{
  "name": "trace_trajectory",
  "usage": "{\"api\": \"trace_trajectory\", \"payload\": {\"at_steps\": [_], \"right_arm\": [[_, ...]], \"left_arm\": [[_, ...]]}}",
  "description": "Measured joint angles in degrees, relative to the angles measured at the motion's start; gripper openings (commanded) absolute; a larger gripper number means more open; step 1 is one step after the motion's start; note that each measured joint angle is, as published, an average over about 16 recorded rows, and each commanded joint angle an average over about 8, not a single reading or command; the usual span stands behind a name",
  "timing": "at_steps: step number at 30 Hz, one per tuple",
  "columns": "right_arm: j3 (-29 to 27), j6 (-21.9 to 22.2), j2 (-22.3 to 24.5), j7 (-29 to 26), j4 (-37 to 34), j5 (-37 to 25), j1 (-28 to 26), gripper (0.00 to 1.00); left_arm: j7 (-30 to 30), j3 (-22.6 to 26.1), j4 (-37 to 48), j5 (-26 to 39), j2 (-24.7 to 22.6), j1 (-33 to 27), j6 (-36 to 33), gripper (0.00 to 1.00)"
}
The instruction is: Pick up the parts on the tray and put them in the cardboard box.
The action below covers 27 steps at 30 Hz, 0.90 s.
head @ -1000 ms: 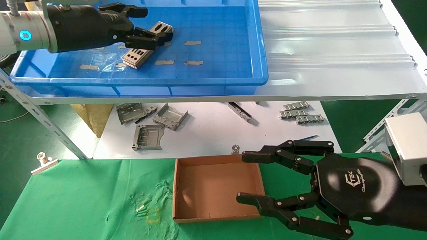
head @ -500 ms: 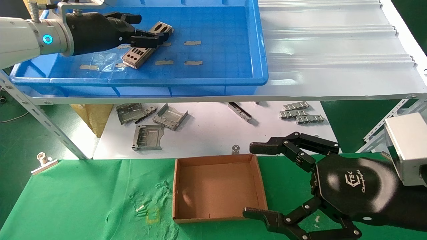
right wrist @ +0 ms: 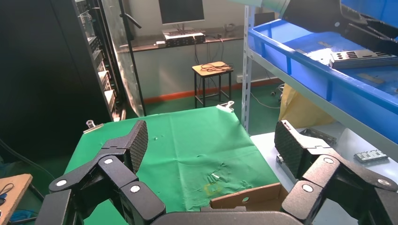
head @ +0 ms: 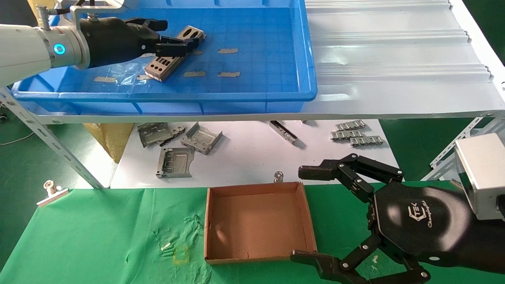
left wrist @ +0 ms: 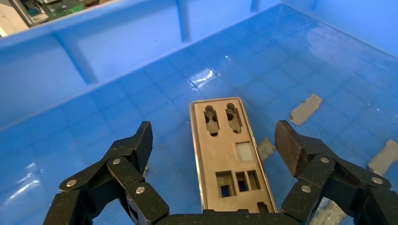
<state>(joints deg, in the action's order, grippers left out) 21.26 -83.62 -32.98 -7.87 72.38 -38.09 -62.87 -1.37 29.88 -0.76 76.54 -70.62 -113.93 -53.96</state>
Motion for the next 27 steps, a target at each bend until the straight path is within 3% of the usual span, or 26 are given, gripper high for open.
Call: {"api": "trace_trajectory", "payload": {"at_steps": [27], "right_arm": [[0.01, 0.00, 0.00, 0.01, 0.00, 0.01, 0.00, 1.00]], "left_arm": [[-0.42, 0.15, 0.74, 0.20, -0.10, -0.43, -0.60, 0.00]]}}
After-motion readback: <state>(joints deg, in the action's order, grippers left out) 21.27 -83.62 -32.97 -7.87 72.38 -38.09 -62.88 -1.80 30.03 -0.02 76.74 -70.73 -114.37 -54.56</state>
